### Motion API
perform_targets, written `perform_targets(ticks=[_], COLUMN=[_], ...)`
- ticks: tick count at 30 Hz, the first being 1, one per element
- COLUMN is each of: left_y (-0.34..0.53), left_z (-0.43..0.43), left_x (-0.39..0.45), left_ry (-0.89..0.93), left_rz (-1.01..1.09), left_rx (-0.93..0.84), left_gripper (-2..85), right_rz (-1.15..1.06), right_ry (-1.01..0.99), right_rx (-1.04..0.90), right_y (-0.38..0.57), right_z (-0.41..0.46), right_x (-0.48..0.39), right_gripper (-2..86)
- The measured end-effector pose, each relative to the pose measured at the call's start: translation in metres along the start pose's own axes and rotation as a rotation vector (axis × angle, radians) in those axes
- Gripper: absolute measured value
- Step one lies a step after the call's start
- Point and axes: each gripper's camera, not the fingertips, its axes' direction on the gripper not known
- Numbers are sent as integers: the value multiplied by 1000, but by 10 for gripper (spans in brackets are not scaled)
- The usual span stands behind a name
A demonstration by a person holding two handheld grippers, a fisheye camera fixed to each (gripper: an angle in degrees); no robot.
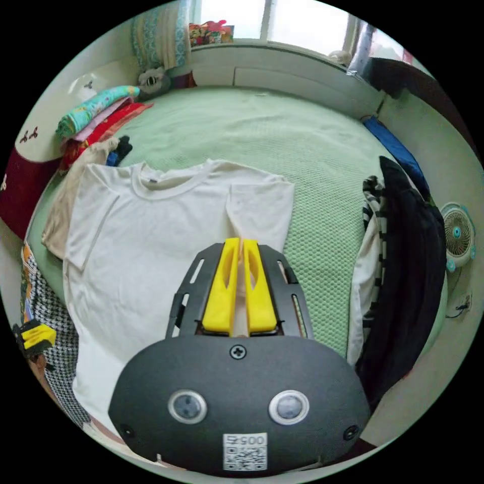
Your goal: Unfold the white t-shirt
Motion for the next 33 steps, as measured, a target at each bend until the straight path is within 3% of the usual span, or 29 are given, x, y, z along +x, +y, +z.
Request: perform_targets(ticks=[8,13,19,25,33], left_y=[-37,-71,-118,-150,-156], left_z=[21,42,80,131,122], left_x=[-3,-15,-21,-39,-45], left_ry=[-129,-173,-301,-429,-359], left_rz=[15,-12,1,-87,-92], left_rx=[49,83,80,-62,-22], left_gripper=[32,81,100,75,31], right_rz=[383,341,225,183,107], right_ry=[53,-37,-221,-344,-346], right_rx=[-3,68,127,126,108], right_y=[12,52,118,156,172], right_z=[-30,-59,-85,-90,-97], right_x=[135,140,85,53,46], right_gripper=[-1,26,43,52,48])
